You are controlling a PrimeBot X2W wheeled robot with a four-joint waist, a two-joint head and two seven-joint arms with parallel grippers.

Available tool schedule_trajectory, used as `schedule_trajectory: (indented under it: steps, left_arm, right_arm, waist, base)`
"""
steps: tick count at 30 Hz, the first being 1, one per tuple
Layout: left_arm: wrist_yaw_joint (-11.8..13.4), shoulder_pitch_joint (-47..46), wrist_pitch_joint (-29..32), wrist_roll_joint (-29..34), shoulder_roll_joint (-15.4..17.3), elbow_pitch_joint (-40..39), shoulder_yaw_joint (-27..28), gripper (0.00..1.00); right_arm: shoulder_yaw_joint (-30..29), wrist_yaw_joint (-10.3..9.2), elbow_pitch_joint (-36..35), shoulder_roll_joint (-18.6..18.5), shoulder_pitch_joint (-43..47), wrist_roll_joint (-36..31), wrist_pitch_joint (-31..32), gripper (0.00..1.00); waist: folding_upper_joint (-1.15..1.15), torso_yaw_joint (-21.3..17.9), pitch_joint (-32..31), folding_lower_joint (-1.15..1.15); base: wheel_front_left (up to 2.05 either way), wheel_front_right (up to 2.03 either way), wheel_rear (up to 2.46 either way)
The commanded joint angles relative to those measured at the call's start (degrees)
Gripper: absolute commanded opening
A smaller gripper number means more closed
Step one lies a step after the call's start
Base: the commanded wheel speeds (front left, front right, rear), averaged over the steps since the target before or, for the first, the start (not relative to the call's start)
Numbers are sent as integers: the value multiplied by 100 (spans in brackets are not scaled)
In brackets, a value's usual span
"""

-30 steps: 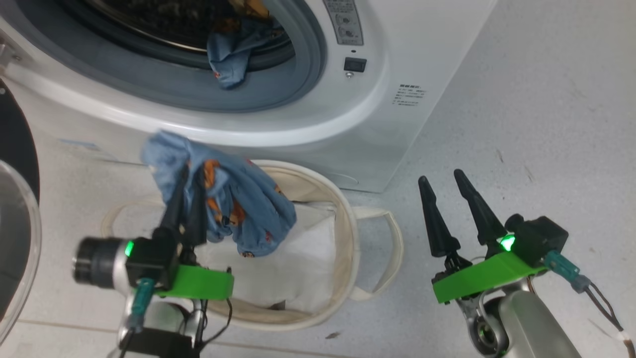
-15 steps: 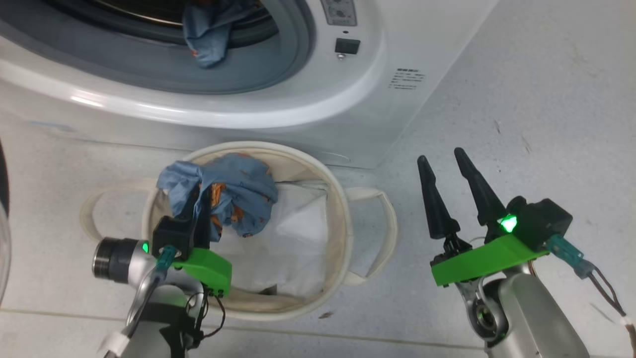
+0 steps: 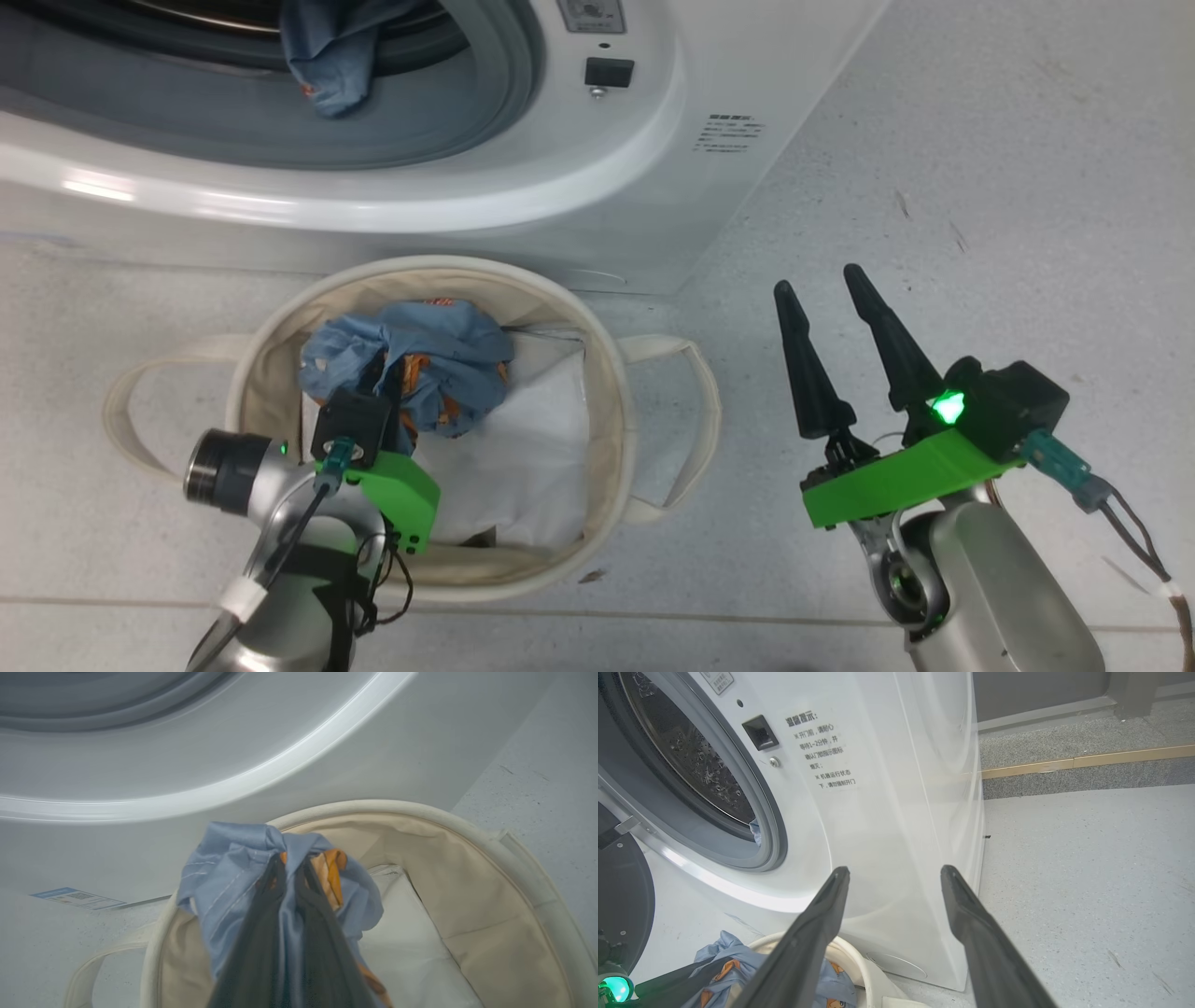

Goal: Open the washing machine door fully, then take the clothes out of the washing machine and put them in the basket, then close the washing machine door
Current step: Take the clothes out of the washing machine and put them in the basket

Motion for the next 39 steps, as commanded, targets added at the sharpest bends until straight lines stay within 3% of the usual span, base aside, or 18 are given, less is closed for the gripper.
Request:
schedule_trajectory:
  steps: [1, 10, 11, 12, 13, 23, 39]
  left_arm:
    - [-10, -72, -28, 17, 88, -68, 127, 0]
    - [-31, -202, -28, 5, 8, 473, 55, 0]
    - [-32, -220, -28, -10, 2, 474, 64, 7]
    - [-55, -231, -28, -29, -8, 449, 68, 75]
    - [-81, -228, -28, -54, -15, 435, 78, 100]
    - [-83, -74, -28, -136, -25, 68, 167, 100]
    - [-26, 1155, -28, -325, -86, -2896, 789, 100]
  right_arm:
    - [134, 2, -187, 23, -23, 14, -70, 100]
    - [165, 2, -194, 23, -35, 42, -70, 100]
    - [161, 2, -198, 23, -41, 41, -70, 100]
    - [152, 2, -201, 23, -48, 40, -70, 100]
    - [141, 2, -203, 23, -53, 39, -70, 100]
    - [82, 2, -168, 23, -48, 35, -70, 100]
    - [-70, 2, -208, 23, 187, -8, -70, 100]
  waist:
    - [0, -18, 12, 0]
    - [0, -121, 32, 0]
    - [0, -127, 49, 0]
    - [0, -124, 56, 0]
    - [0, -118, 62, 0]
    - [0, 93, -151, 0]
    - [0, 583, -945, 0]
  base:
    - [0, 0, 0]
    - [0, 0, 0]
    - [0, 0, 0]
    - [0, 0, 0]
    - [0, 0, 0]
    - [0, 0, 0]
    - [0, 0, 0]
